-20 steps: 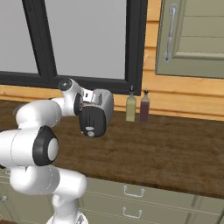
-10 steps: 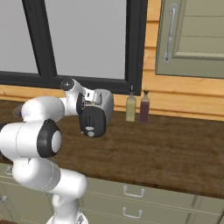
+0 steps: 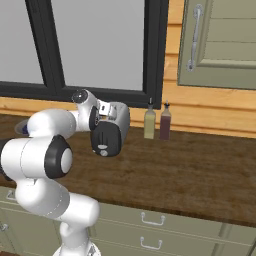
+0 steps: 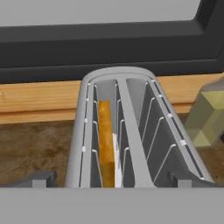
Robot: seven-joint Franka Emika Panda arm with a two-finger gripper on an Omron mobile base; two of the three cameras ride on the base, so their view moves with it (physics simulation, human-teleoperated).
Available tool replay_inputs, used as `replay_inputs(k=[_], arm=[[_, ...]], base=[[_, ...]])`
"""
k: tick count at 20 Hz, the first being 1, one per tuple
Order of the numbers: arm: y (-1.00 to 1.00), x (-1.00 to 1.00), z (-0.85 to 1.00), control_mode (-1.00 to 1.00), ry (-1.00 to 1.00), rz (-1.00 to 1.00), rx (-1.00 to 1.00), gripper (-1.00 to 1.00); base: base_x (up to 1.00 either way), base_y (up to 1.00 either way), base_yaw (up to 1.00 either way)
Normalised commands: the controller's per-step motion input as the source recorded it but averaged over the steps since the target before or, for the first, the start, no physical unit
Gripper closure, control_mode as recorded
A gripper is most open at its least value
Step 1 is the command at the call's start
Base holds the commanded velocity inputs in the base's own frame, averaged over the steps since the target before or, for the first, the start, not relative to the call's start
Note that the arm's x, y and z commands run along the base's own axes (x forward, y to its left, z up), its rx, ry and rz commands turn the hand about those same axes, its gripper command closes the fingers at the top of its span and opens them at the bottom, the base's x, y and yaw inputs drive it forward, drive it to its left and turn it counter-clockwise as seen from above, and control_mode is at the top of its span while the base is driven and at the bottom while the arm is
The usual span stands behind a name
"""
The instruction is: Start the toaster. Once the lever pops up, take the bread to the plate on the dining counter.
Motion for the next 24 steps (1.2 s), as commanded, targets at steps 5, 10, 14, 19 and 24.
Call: replay_inputs(k=[5, 10, 14, 19, 24], arm=[[0.00, 0.00, 0.00, -1.00, 0.00, 0.00, 0.00, -1.00], [0.13, 0.00, 0.00, -1.00, 0.02, 0.00, 0.00, -1.00], [0.12, 0.00, 0.00, -1.00, 0.01, 0.00, 0.00, -1.00], [0.00, 0.00, 0.00, -1.00, 0.00, 0.00, 0.00, -1.00], [0.00, 0.00, 0.00, -1.00, 0.00, 0.01, 0.00, -1.00]], base=[[0.00, 0.00, 0.00], [0.00, 0.00, 0.00], [0.00, 0.00, 0.00], [0.00, 0.00, 0.00], [0.00, 0.00, 0.00]])
